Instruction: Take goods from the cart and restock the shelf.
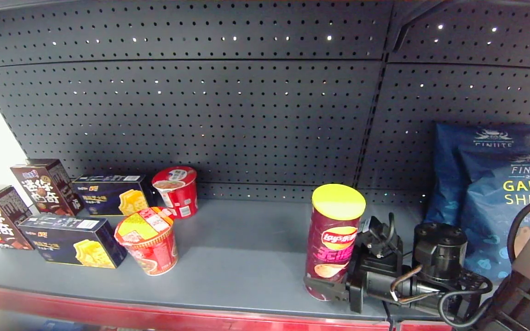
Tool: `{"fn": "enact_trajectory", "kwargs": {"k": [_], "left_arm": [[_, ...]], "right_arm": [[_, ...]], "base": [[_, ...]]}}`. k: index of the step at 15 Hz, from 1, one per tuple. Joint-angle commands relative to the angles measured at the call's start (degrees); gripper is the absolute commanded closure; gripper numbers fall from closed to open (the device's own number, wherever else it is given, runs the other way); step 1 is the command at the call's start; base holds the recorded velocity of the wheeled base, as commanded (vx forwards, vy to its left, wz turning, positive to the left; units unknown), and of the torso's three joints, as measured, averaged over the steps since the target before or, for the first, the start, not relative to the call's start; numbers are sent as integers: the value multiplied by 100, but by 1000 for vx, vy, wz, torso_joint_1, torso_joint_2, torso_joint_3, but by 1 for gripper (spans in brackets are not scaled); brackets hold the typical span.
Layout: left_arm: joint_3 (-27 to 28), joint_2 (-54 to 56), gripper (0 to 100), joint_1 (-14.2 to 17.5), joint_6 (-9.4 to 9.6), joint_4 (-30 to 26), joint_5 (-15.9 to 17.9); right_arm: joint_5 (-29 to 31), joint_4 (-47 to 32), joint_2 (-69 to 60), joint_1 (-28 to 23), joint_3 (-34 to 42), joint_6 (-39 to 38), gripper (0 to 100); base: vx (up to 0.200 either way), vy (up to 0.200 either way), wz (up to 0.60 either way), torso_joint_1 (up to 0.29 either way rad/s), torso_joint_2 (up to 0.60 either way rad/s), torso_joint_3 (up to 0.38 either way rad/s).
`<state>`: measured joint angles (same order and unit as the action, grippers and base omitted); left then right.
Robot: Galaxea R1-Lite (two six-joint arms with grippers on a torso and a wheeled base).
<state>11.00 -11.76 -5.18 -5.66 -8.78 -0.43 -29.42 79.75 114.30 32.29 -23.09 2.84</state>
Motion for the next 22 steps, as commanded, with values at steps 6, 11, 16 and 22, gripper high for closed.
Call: {"fn": "enact_trajectory", "kwargs": {"k": [6, 11, 16, 22], "left_arm": [[-36, 43, 100, 0, -164, -1, -1], [-45, 87, 100, 0, -164, 8, -36], [-19, 359, 100, 8, -164, -115, -177], [219, 500, 100, -9, -120, -230, -159]], "right_arm": [[15, -74, -901, -92, 604, -3, 0], [15, -91, -1823, -188, 1351, 6, 0], [41, -109, -2966, -742, 2186, 15, 0], [2933, -320, -3704, -1190, 2300, 94, 0]], "base": [[0, 0, 0, 0, 0, 0], [0, 0, 0, 0, 0, 0], [0, 0, 0, 0, 0, 0], [0, 0, 0, 0, 0, 0]]}}
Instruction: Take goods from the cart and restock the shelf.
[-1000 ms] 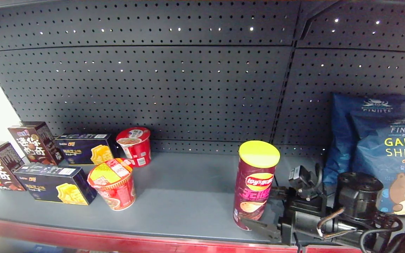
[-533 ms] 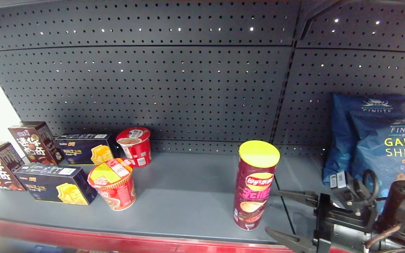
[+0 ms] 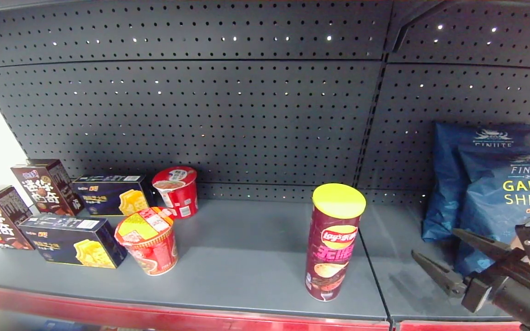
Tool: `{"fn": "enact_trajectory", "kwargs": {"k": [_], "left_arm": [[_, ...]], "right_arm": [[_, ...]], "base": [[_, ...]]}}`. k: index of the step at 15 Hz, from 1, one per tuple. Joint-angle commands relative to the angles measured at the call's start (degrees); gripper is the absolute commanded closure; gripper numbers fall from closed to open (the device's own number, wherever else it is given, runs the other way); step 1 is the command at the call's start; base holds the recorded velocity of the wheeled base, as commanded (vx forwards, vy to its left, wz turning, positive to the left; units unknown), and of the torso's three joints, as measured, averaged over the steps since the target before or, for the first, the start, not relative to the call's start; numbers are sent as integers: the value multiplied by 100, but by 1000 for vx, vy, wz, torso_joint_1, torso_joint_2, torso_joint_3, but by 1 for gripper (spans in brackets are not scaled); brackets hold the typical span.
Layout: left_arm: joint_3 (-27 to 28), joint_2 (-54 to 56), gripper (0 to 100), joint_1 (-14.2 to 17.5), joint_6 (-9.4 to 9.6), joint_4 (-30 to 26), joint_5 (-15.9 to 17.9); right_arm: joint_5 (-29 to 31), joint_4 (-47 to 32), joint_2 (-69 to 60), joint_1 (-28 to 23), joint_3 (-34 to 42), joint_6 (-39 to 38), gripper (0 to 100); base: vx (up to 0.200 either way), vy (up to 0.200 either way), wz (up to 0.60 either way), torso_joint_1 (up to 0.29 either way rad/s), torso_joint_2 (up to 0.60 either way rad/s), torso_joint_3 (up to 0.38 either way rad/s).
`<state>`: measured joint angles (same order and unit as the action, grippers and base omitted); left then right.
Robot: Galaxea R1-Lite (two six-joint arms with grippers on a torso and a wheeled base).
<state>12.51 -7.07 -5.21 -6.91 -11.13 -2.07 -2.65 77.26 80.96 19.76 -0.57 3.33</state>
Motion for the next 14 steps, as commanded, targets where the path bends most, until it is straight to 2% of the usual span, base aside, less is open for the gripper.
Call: {"fn": "enact_trajectory", "kwargs": {"k": [1, 2, 4, 5, 6, 7, 9, 10, 11, 12, 13, 14], "left_arm": [[261, 13, 100, -33, 23, 23, 31], [498, -66, 100, -33, 120, 23, 67], [806, -269, 100, -33, 524, 32, 374], [1017, -409, 100, -33, 770, 32, 559], [1245, -646, 100, -24, 981, 41, 726], [1491, -963, 100, -33, 1131, 58, 928], [1931, -1657, 100, -24, 1236, 269, 1306], [2045, -2132, 100, -33, 1245, 612, 1543], [2045, -2132, 100, -33, 1245, 612, 1543], [2054, -3134, 100, -33, 1245, 1649, 2229], [2080, -3494, 100, -33, 1236, 2027, 2457], [2080, -3556, 100, -33, 1236, 2089, 2492]], "right_arm": [[669, -458, -792, 116, 40, 54, 0], [933, -642, -950, -174, 40, 54, 0], [1275, -959, -1381, -473, 40, 71, 0], [1477, -1583, -1917, -456, 31, 133, 0], [1557, -2541, -2708, -315, -4, 274, 0], [1565, -3297, -3350, -201, -66, 309, 0], [1583, -4536, -4396, -157, -321, 362, 0], [1565, -5239, -4949, -218, -461, 362, 0], [1565, -5239, -4949, -218, -461, 362, 0], [1627, -6223, -5951, -227, -496, 370, 0], [1644, -6487, -6259, -289, -505, 370, 0], [1644, -6549, -6303, -315, -505, 370, 0]], "base": [[0, 0, 0, 0, 0, 0], [0, 0, 0, 0, 0, 0], [0, 0, 0, 0, 0, 0], [0, 0, 0, 0, 0, 0], [0, 0, 0, 0, 0, 0], [0, 0, 0, 0, 0, 0], [0, 0, 0, 0, 0, 0], [0, 0, 0, 0, 0, 0], [0, 0, 0, 0, 0, 0], [0, 0, 0, 0, 0, 0], [0, 0, 0, 0, 0, 0], [0, 0, 0, 0, 0, 0]]}}
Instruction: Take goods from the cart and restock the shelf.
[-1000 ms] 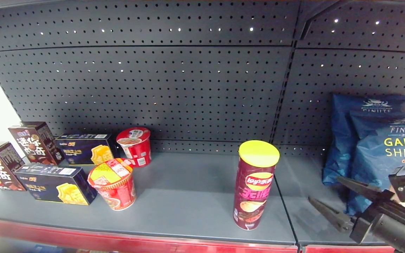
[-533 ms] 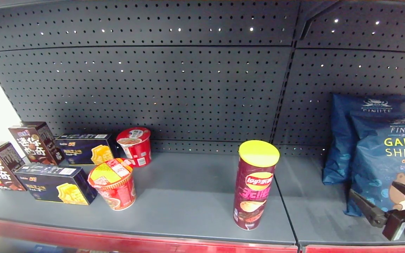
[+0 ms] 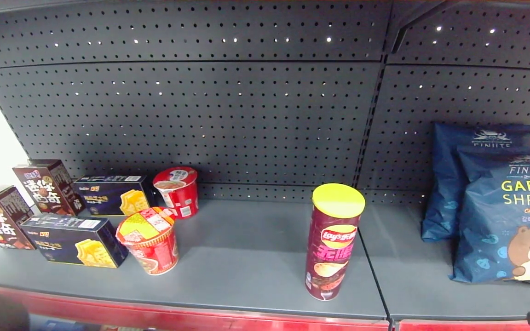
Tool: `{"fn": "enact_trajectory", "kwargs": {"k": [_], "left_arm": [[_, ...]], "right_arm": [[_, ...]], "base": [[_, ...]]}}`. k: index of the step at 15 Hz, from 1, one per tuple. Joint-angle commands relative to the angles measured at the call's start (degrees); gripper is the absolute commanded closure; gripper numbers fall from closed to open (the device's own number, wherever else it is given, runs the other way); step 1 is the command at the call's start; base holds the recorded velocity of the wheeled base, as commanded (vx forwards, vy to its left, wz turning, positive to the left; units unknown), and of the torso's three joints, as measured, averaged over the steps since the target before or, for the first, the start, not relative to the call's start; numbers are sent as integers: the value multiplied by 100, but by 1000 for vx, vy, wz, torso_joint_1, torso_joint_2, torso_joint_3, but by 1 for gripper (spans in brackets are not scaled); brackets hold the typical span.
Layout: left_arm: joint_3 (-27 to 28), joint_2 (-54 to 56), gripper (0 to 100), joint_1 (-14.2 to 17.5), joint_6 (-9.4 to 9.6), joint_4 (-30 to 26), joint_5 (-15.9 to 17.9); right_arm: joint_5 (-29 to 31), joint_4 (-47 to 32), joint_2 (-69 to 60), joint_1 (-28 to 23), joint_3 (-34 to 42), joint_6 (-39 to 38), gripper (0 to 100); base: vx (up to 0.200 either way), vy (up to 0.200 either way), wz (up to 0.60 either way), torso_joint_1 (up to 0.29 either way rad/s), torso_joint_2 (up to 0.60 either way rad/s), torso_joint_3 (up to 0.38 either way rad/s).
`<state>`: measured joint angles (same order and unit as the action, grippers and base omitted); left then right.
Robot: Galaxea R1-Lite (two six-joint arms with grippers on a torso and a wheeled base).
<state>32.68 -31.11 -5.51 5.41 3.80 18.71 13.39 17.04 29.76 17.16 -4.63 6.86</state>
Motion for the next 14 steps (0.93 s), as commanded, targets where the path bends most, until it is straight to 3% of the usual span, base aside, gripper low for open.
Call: {"fn": "enact_trajectory", "kwargs": {"k": [1, 2, 4, 6, 8, 14], "left_arm": [[151, -1732, 100, -38, 4, 1061, 546], [221, -2162, 100, -328, -49, 1307, 555], [318, -2769, 100, -1216, -128, 1615, 475], [537, -3454, 100, -1655, -207, 1984, 256], [731, -4034, 100, -1708, -453, 2520, 229], [1214, -5274, 100, -1752, -471, 3091, 247]], "right_arm": [[41, -878, -1622, -354, -47, -10, 0], [50, -1133, -2097, -644, 103, -27, 0], [296, -1151, -2404, -811, 428, -177, 0], [393, -1177, -2404, -811, 446, -168, 0], [419, -1318, -2404, -811, 454, -106, 0], [419, -1326, -2404, -811, 463, -27, 0]], "base": [[0, 0, 0, 0, 0, 0], [0, 0, 0, 0, 0, 0], [0, 0, 0, 0, 0, 0], [0, 0, 0, 0, 0, 0], [0, 0, 0, 0, 0, 0], [0, 0, 0, 0, 0, 0]]}}
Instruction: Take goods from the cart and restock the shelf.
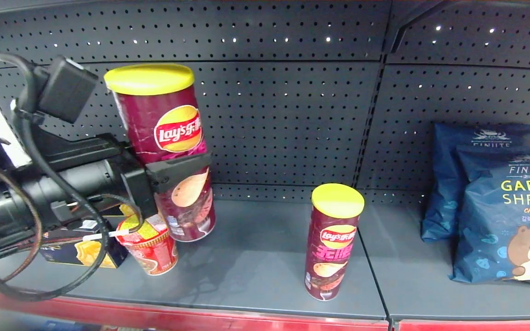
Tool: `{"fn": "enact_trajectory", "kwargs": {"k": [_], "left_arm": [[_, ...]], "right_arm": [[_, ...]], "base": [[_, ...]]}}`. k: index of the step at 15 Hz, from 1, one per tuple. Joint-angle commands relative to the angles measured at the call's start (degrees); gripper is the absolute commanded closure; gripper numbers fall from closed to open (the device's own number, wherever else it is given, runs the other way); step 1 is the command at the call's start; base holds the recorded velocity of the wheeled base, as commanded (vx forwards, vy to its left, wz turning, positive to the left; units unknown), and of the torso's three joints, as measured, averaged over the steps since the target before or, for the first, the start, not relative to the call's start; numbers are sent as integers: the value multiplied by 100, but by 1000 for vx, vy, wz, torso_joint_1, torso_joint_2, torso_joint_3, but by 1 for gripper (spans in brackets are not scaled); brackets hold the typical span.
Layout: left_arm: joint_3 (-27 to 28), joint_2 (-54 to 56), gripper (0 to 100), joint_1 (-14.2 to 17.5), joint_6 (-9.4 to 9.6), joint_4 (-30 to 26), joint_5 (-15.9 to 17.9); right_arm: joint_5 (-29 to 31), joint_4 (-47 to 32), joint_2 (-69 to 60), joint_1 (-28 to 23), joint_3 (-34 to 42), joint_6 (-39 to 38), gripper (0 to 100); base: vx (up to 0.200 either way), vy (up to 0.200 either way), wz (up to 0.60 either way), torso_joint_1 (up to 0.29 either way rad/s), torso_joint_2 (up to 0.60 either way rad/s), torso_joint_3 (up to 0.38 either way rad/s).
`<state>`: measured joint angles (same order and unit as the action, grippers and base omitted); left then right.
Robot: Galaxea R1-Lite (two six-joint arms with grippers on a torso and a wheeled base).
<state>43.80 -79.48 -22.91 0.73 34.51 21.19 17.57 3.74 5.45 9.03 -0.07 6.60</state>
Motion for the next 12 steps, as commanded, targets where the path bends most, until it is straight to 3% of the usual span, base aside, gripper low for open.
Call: {"fn": "enact_trajectory", "kwargs": {"k": [1, 2, 8, 12], "left_arm": [[137, -498, 100, -65, -3, 47, 8], [146, -507, 100, -82, -12, 47, 8], [199, -621, 100, -82, -38, 64, 8], [533, -1210, 100, -47, -12, 513, -168]], "right_arm": [[-8, 4, 26, 2, -1, 17, 0], [-8, 4, 26, 2, 7, 8, 0], [1, 4, 26, 2, 7, -9, 0], [-8, -5, 26, 2, 7, -53, 0]], "base": [[0, 0, 0, 0, 0, 0], [0, 0, -600, 7, -2, 2], [0, 0, 0, 0, 0, 0], [0, 0, 0, 0, 0, 0]]}}
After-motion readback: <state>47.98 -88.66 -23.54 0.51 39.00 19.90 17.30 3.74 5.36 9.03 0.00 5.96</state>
